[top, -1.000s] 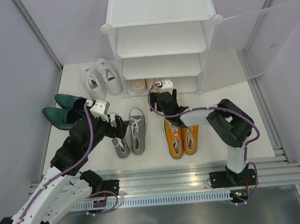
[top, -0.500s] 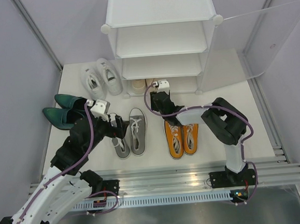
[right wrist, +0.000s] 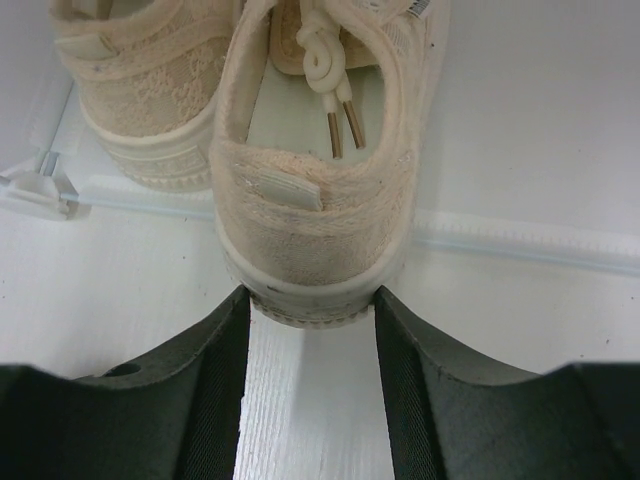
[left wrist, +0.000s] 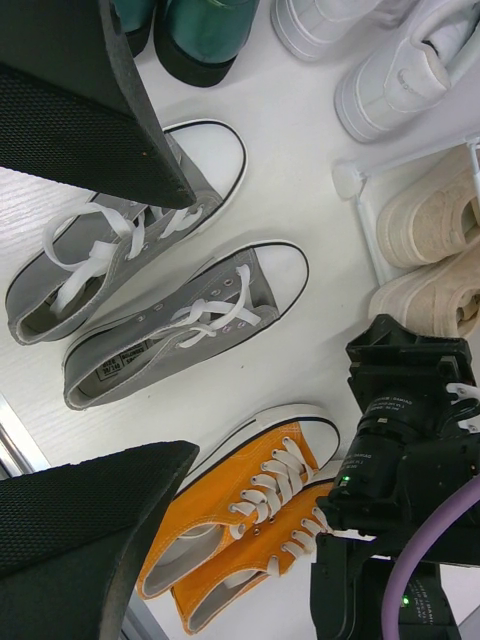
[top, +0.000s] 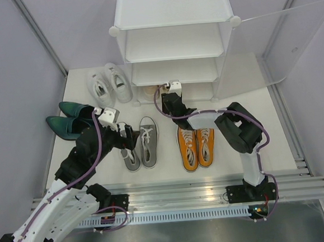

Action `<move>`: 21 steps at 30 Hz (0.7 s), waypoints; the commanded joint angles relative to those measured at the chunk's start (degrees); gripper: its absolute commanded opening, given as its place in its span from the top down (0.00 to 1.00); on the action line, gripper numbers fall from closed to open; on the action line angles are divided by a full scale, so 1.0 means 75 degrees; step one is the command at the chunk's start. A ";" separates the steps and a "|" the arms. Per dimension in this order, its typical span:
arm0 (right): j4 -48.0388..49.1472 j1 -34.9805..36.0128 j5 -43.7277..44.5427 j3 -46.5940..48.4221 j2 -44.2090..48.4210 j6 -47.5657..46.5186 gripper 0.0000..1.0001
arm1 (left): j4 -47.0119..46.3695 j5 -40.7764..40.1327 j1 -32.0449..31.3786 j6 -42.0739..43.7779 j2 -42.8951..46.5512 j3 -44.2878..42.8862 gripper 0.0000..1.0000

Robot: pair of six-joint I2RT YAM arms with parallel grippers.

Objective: Place and organize the shoes in the shoe cabinet

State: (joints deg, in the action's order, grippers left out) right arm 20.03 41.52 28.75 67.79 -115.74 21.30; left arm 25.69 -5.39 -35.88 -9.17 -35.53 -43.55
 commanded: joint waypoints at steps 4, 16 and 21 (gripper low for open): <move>0.0118 -0.0274 0.0432 0.0477 -0.0130 0.0090 0.48 | -0.0062 0.0168 -0.0056 0.0262 -0.0056 -0.0311 0.00; 0.0270 -0.0403 0.0245 0.0828 -0.0481 -0.0179 0.48 | -0.0062 0.0191 -0.0056 0.0273 -0.0091 -0.0311 0.00; 0.0072 -0.0426 0.0303 0.1285 -0.0681 -0.0343 0.48 | -0.0051 0.0191 -0.0056 0.0262 -0.0103 -0.0311 0.00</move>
State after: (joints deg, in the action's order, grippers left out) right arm 18.22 39.07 30.28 73.41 -119.83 20.05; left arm 25.74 -5.32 -35.88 -9.17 -36.16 -43.55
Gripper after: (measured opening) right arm 0.528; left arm 0.993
